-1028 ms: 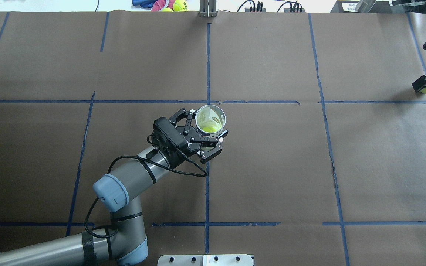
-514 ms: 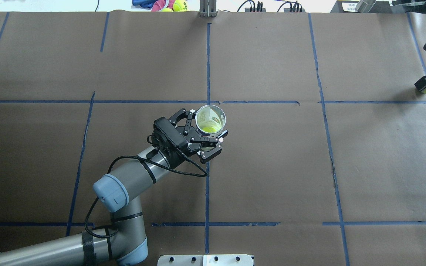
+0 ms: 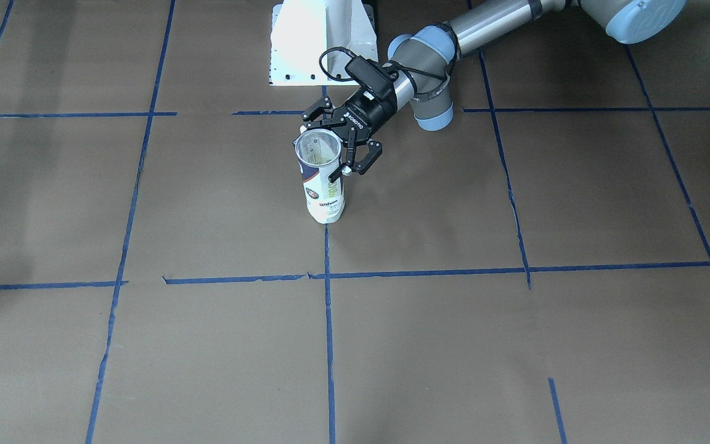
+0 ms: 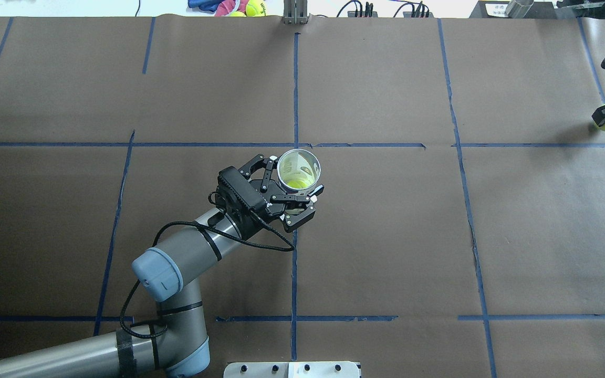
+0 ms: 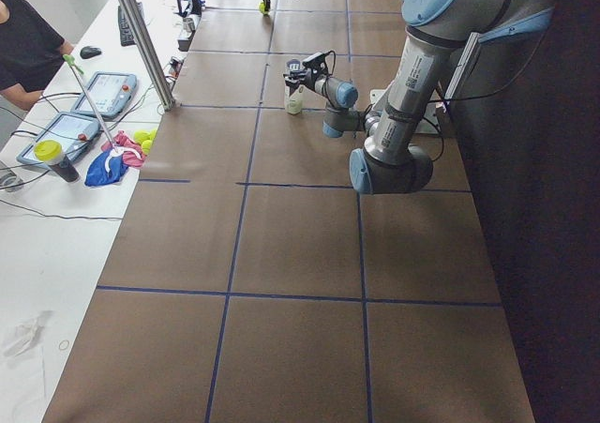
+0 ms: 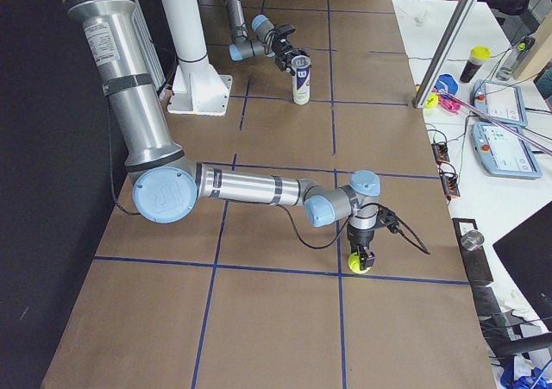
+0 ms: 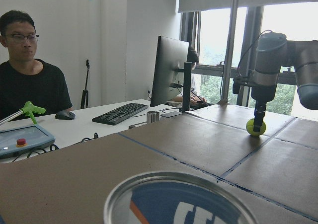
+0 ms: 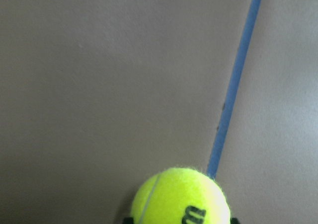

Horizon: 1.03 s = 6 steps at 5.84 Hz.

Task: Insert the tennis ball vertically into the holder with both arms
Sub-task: 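Move the right gripper to the second yellow ball and grasp it, then bring the second ball over the can and drop it inside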

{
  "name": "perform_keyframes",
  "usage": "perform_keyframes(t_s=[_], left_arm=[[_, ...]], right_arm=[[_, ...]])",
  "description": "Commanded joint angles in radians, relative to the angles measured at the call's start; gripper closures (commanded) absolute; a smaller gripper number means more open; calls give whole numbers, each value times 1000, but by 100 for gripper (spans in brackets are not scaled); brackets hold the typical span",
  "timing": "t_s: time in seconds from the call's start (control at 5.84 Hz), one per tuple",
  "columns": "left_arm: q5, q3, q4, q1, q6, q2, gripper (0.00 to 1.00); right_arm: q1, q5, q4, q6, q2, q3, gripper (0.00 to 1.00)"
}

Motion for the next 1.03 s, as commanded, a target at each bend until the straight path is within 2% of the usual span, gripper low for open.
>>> perform_keyframes(t_s=[0.0, 0.34, 0.51, 0.86], left_arm=[[0, 0, 0, 0, 0, -2, 4], [0, 2, 0, 3, 0, 0, 5], [0, 2, 2, 9, 0, 1, 4], [-2, -3, 0, 9, 0, 1, 4]], right_arm=[[3, 26, -13, 34, -54, 240, 100], [-73, 272, -10, 499, -50, 519, 99], [-172, 287, -13, 759, -45, 673, 99], [-349, 228, -37, 1131, 152, 716, 98]])
